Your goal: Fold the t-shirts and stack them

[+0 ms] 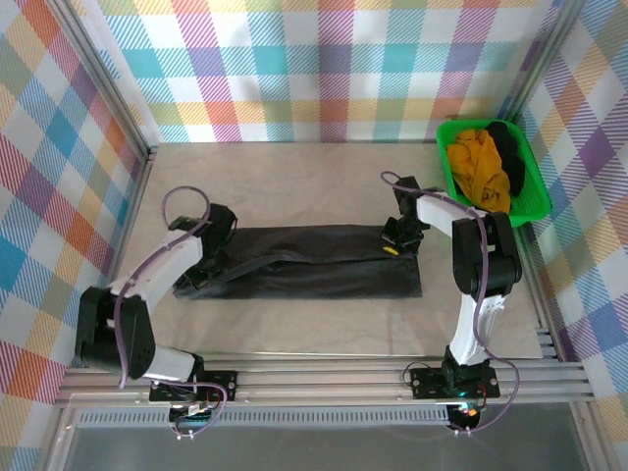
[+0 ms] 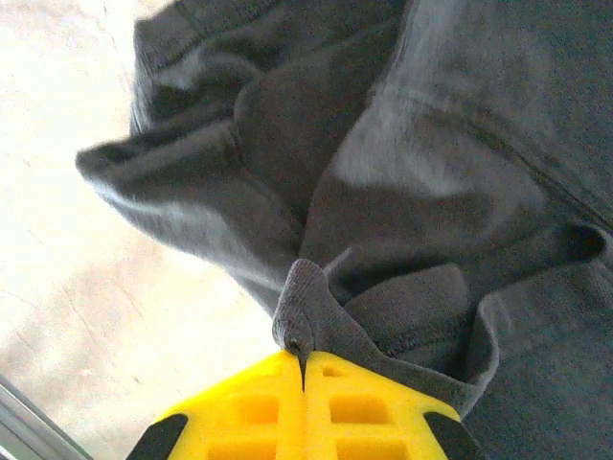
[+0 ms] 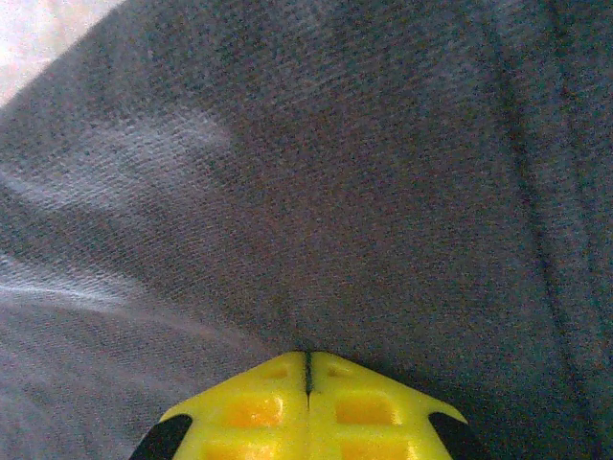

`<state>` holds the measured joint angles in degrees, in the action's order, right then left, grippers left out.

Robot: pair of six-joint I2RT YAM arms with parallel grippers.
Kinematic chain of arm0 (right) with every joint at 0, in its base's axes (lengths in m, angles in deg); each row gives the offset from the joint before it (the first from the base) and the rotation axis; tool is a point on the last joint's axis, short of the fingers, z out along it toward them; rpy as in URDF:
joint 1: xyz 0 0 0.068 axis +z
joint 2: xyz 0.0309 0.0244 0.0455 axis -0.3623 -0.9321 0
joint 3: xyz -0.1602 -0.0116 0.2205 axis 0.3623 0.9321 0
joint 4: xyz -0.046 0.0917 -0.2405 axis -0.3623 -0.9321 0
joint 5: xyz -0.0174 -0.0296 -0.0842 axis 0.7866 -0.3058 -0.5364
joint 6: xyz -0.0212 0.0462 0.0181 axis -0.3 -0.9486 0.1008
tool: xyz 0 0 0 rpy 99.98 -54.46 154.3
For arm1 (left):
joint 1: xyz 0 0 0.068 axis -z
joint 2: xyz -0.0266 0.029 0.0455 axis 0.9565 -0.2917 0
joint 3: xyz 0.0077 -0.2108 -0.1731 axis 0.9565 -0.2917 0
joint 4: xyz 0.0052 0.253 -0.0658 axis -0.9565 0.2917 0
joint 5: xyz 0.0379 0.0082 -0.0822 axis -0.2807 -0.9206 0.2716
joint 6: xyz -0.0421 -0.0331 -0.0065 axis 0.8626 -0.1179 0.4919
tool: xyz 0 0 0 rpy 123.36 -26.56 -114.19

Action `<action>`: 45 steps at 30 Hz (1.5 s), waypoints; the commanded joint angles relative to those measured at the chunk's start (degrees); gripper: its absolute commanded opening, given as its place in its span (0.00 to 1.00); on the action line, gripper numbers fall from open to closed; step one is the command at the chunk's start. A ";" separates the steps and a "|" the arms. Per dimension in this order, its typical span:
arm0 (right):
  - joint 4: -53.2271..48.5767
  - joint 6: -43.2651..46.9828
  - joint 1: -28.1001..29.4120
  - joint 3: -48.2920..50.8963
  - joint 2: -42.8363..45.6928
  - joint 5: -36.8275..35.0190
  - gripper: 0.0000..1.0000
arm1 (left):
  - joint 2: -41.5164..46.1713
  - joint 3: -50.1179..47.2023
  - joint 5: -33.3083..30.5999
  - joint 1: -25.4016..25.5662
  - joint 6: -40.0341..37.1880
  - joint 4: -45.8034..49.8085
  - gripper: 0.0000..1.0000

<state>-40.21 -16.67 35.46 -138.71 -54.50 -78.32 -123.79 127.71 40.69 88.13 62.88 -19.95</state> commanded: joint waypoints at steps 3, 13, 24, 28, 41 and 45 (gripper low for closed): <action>-2.56 1.99 -1.44 3.19 -0.04 -2.45 0.00 | -7.34 3.35 -11.39 -0.59 -4.62 3.45 0.00; -3.37 4.30 -1.74 -0.35 0.62 -3.24 0.03 | -2.01 4.57 -6.09 -0.89 -3.43 5.81 0.38; -2.15 6.61 1.62 -1.58 8.54 -4.94 0.28 | -0.33 9.26 11.30 -1.71 -6.02 -8.76 0.49; -0.52 7.23 3.13 -2.39 8.43 -1.85 0.31 | -14.30 15.73 20.02 -2.90 -12.12 -12.54 0.47; -0.27 6.22 3.27 -1.12 10.11 0.19 0.33 | -18.46 13.35 17.91 -3.40 -20.76 -11.93 0.48; -0.26 5.96 3.36 -1.09 9.92 0.44 0.33 | -18.84 12.24 16.81 -3.26 -22.16 -11.24 0.47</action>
<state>-40.69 -10.29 38.85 -140.11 -46.04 -78.98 -144.46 141.33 59.05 85.20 43.21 -32.95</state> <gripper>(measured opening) 0.328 0.469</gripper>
